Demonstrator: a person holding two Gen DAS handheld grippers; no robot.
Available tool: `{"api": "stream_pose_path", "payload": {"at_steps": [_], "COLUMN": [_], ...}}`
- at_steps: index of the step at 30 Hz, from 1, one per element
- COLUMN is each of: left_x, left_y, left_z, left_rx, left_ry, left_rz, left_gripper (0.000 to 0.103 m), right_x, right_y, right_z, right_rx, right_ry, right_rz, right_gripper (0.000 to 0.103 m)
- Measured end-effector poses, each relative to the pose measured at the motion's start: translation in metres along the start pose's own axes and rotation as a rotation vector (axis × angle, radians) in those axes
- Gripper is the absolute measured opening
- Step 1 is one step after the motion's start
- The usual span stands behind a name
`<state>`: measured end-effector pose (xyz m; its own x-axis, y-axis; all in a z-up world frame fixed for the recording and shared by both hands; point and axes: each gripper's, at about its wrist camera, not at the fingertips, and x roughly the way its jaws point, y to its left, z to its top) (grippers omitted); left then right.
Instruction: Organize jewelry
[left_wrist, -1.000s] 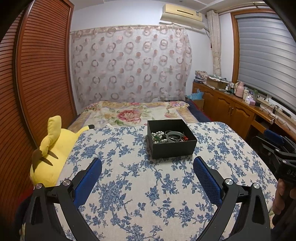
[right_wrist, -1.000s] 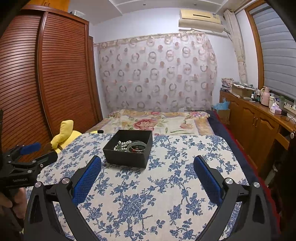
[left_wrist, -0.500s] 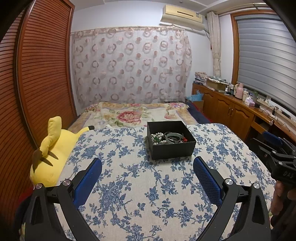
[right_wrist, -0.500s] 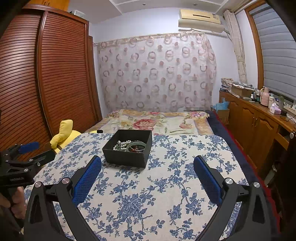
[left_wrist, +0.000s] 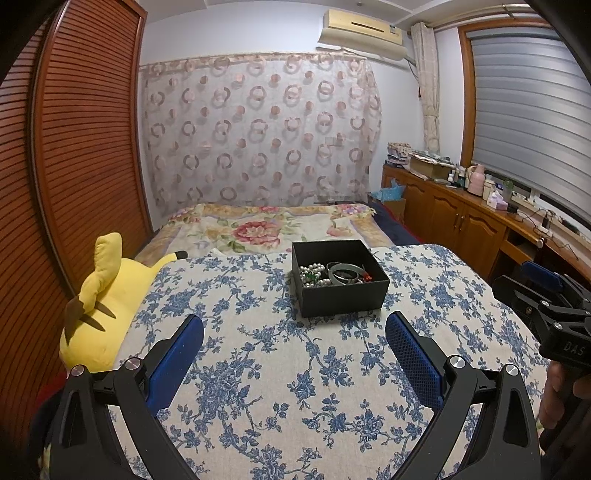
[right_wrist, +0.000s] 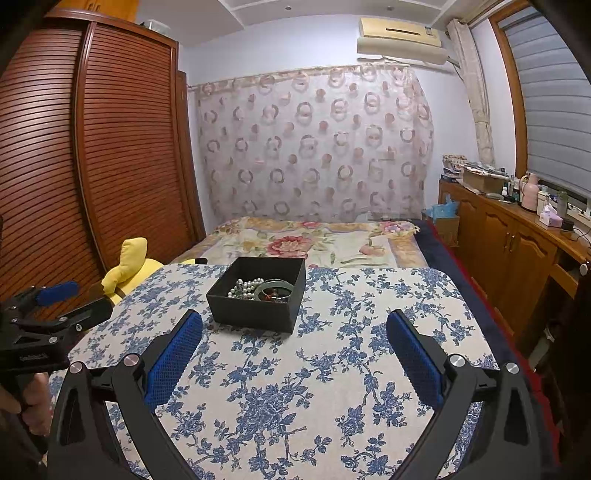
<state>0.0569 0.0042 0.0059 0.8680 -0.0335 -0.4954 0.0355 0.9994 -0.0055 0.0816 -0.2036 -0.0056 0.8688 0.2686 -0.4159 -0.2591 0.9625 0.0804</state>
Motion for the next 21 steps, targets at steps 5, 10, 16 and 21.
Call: {"api": "stream_pose_path", "payload": {"at_steps": [5, 10, 16, 21], "left_x": [-0.0002, -0.0003, -0.0001, -0.0001], "left_y": [0.0, 0.0001, 0.0003, 0.0006], "left_z": [-0.0003, -0.0004, -0.0004, -0.0007], "left_rx": [-0.001, -0.001, -0.001, -0.001], "left_ry": [-0.001, -0.002, -0.002, -0.002], "left_rz": [-0.001, -0.001, -0.001, -0.001], "left_gripper": [0.095, 0.095, 0.095, 0.095], "right_x": [-0.0002, 0.0008, 0.0014, 0.0014], "right_y": [0.0004, 0.0008, 0.0016, 0.0016], "right_z": [-0.0004, -0.0013, -0.0015, -0.002], "right_rx": [0.0, 0.0, -0.001, 0.001], "right_ry": [0.0, 0.001, 0.001, 0.001], "right_rz": [0.0, 0.001, 0.001, 0.0], "right_gripper": [0.1, 0.1, 0.1, 0.1]}}
